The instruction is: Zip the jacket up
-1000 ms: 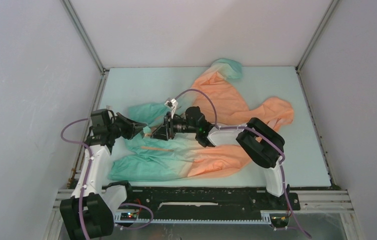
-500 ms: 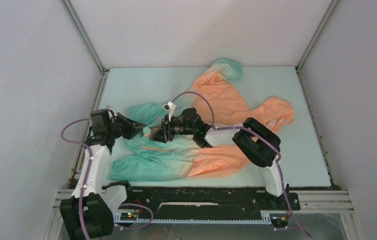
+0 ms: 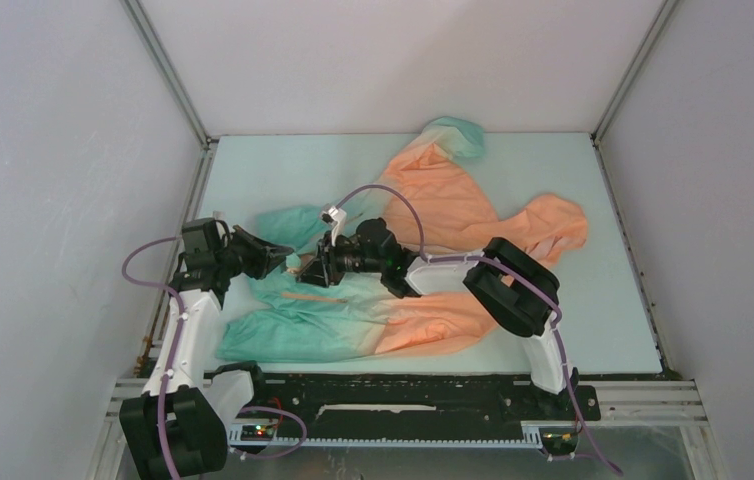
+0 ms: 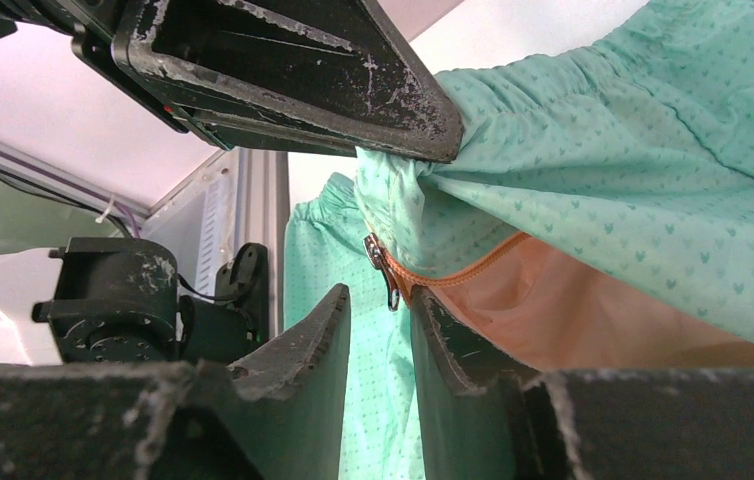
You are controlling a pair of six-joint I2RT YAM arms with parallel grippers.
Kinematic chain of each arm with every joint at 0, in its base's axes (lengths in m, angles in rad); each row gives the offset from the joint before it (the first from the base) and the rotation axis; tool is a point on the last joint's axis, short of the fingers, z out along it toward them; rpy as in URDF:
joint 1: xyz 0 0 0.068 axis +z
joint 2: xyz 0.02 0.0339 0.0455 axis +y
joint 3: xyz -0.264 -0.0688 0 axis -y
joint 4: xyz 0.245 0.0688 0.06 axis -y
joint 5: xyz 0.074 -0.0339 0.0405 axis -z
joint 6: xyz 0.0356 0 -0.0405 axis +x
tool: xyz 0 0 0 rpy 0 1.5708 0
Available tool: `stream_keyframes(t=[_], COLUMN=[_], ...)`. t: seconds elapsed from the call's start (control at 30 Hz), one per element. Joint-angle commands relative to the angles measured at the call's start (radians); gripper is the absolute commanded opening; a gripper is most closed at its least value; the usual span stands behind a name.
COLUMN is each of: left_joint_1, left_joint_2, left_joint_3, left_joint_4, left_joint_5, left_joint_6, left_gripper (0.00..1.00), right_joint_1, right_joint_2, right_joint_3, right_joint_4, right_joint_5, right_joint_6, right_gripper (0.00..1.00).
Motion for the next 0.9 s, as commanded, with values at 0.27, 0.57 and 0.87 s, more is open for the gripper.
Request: stream_keyframes(t=[0.27, 0.57, 0.87], left_joint_1=[0.009, 0.009, 0.009], left_joint_2=[-0.016, -0.016, -0.018], left_joint_3=[0.026, 0.023, 0.022], left_joint_4=[-0.005, -0.007, -0.009], left_joint_5=[0.024, 0.023, 0.021], left_joint_6=[0.022, 0.024, 0.025], left_gripper=[0.00, 0.00, 0.00], right_joint_1=[0.019, 0.020, 0.024], right_joint_2=[-0.026, -0.021, -0.015], right_joint_3=[0.045, 0.065, 0.085], right_joint_4=[-0.029, -0.041, -0.059], right_joint_5=[0.071, 0.078, 0.082], right_joint_6=[-0.068, -0.077, -0.088], right_gripper=[0.19, 0.23, 0.11])
